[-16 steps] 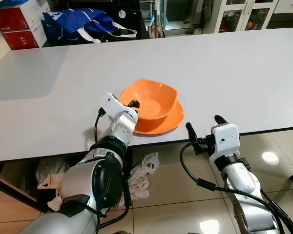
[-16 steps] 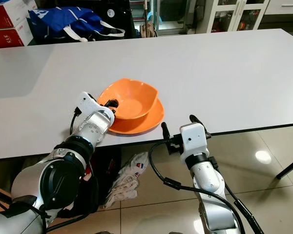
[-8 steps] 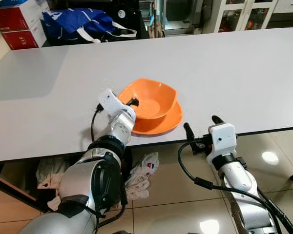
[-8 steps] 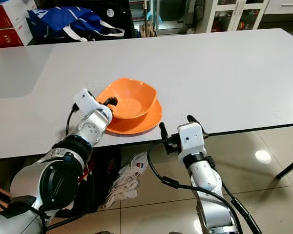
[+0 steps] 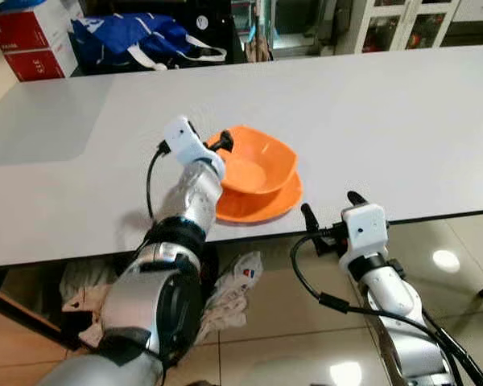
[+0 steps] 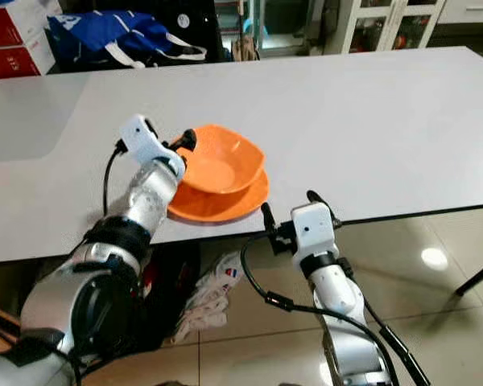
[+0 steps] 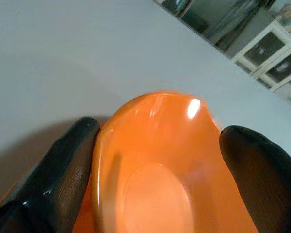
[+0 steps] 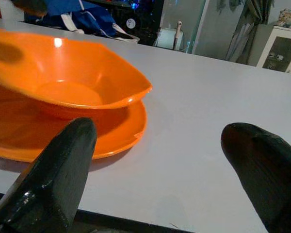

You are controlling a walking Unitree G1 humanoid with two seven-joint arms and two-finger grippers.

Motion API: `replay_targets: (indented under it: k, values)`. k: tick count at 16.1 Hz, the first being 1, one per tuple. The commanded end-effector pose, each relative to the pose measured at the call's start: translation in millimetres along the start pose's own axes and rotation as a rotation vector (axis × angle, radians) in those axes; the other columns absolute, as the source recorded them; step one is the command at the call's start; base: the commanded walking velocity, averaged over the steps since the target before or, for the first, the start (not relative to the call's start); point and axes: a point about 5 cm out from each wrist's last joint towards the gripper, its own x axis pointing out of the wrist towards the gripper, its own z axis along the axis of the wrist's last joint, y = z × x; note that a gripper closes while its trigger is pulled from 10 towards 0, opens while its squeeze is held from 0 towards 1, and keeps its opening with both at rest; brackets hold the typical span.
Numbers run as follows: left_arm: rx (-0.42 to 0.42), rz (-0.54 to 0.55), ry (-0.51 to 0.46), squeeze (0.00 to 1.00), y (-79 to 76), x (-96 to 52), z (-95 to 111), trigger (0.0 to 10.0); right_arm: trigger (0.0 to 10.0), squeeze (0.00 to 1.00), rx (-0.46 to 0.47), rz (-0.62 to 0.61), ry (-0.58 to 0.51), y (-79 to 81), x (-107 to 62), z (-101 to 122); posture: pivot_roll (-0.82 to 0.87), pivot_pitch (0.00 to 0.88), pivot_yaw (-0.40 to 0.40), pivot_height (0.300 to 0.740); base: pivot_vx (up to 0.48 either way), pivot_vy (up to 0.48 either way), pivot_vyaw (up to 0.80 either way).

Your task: Setting the table

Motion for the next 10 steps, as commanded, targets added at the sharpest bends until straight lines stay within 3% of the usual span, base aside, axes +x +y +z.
replay_targets:
  k: [1, 3, 8, 10]
  values:
    - [0.092, 0.054, 0.045, 0.0, 14.1, -1.2, -6.6, 10.0, 10.0, 0.0, -0.002, 0.005, -0.014, 1.3, 2.5, 2.4, -0.21, 0.0, 0.09, 0.74, 0.0, 0.0, 0.0]
    - [0.176, 0.112, 0.029, 0.0, 38.1, -7.1, -2.8, 10.0, 10.0, 0.0, 0.001, 0.007, -0.012, 1.0, 3.5, 1.1, -0.19, 0.0, 0.084, 0.74, 0.0, 0.0, 0.0]
    - [0.21, 0.116, -0.009, 0.0, 49.6, -20.9, 10.3, 10.0, 10.0, 0.0, 0.008, 0.023, -0.017, 5.0, 8.1, 1.7, -0.17, 0.0, 0.073, 0.74, 0.0, 0.0, 0.0]
    - [0.27, 0.044, -0.082, 0.0, 52.0, -36.3, 24.0, 10.0, 10.0, 0.0, 0.01, 0.019, -0.02, 4.3, 8.1, 1.9, -0.17, 0.0, 0.073, 0.74, 0.0, 0.0, 0.0]
